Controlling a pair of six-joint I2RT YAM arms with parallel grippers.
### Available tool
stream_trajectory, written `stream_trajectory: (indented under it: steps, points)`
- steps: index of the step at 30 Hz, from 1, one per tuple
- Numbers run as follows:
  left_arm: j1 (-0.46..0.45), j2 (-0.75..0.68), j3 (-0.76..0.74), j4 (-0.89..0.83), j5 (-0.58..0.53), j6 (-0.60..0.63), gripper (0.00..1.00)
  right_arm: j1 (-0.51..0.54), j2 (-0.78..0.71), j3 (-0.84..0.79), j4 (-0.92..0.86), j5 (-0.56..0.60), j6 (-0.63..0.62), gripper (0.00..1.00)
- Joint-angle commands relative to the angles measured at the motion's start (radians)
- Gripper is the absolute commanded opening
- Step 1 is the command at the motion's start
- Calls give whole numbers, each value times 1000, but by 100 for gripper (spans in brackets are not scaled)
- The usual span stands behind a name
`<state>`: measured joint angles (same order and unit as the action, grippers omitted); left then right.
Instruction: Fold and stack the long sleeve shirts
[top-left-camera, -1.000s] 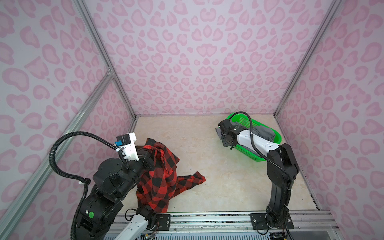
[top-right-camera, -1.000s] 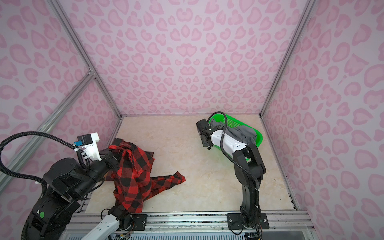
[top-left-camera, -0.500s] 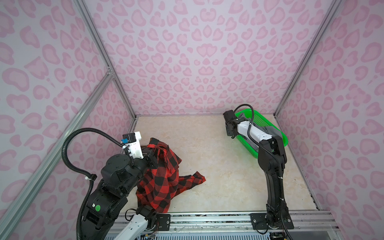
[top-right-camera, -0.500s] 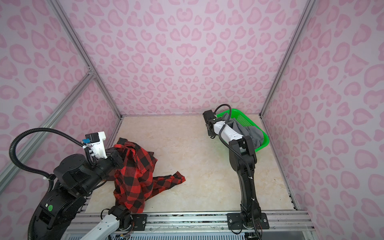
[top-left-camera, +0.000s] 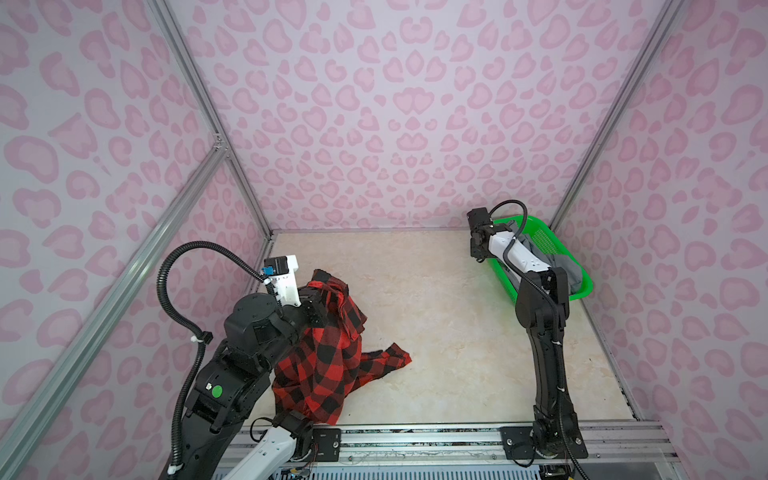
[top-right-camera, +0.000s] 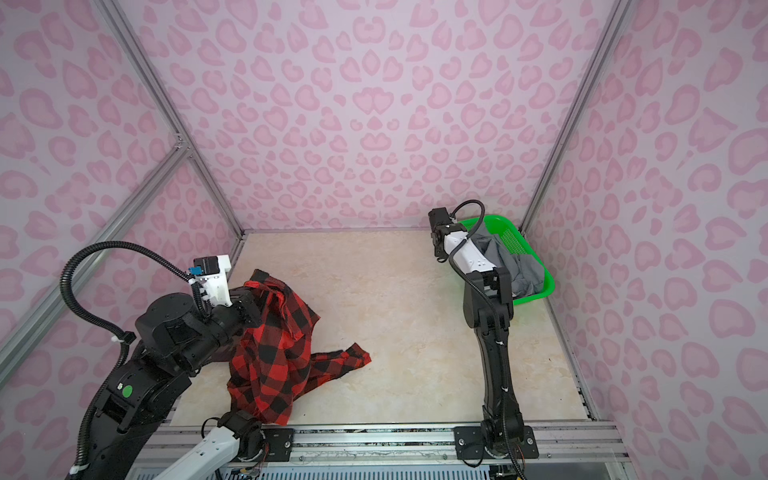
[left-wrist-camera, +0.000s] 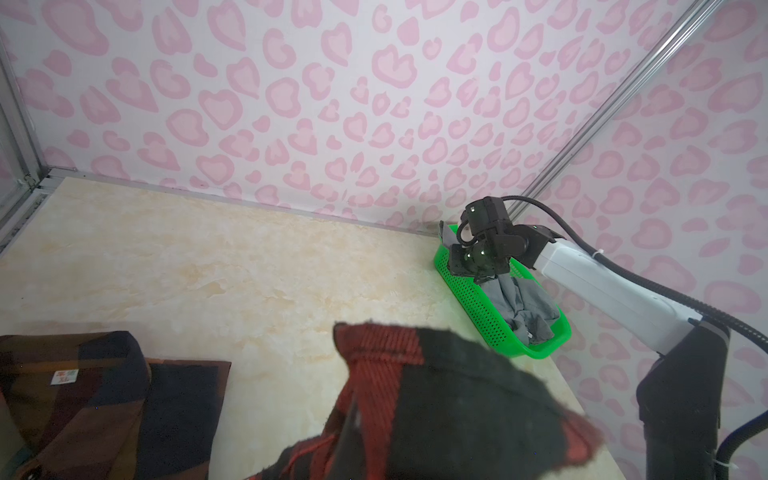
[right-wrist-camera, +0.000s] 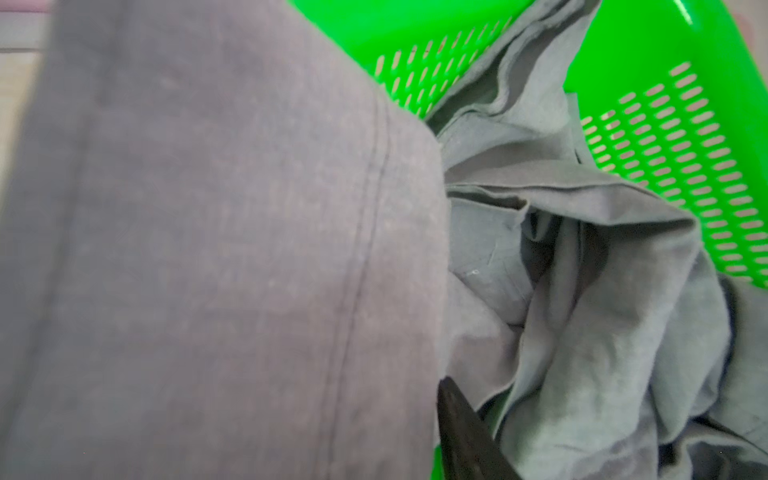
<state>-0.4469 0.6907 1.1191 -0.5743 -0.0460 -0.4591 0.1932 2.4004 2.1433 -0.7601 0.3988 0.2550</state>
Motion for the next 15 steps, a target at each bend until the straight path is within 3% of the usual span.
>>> stream_trajectory:
  steps: [1, 6, 15]
  points:
    - [0, 6, -10, 59, 21, 8, 3, -21, 40, 54, -64, 71, 35, 44]
    - [1, 19, -28, 79, 35, 4, 3, -48, 53, 107, -99, 128, 65, 44]
    - [0, 74, -33, 143, 89, -25, 3, 0, -89, 98, -106, 23, 73, 54]
